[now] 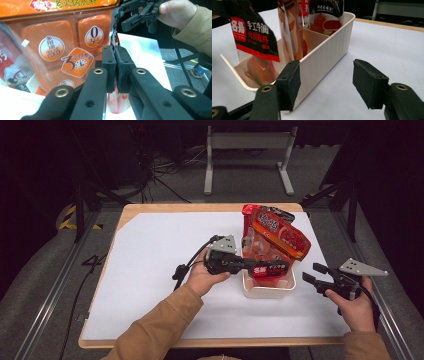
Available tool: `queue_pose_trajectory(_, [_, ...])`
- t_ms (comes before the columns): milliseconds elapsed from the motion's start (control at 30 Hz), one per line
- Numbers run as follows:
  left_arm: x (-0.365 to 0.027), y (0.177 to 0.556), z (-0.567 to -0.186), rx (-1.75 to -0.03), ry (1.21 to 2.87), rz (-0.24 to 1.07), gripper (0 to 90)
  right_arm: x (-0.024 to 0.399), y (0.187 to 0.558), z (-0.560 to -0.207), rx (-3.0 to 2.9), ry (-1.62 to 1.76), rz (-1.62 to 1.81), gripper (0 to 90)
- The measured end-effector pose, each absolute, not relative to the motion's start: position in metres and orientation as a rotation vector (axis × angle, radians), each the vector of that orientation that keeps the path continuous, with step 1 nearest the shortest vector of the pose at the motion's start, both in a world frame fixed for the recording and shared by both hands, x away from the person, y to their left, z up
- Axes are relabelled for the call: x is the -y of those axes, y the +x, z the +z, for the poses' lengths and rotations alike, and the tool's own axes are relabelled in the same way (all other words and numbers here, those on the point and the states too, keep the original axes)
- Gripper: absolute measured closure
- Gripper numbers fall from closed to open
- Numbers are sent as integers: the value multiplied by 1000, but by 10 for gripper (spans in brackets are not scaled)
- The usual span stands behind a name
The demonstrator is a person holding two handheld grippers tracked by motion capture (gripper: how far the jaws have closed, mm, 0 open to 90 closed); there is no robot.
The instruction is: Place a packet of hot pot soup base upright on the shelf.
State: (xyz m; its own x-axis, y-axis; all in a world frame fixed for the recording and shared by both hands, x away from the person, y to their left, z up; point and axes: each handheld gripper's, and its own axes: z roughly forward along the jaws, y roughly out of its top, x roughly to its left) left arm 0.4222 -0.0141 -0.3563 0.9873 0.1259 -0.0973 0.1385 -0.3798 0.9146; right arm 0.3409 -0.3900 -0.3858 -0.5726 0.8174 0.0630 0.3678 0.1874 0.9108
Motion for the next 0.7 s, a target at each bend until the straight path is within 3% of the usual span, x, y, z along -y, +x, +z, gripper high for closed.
queue_pose_trajectory(467, [-1,415,-351,-258,1896,-103,558,386,346,-386,-2036,1110,1377,382])
queue_pose_trajectory(700, [-20,404,-340,-322,1899,-18,496,384,349,-385,-2042,1101,1382,379])
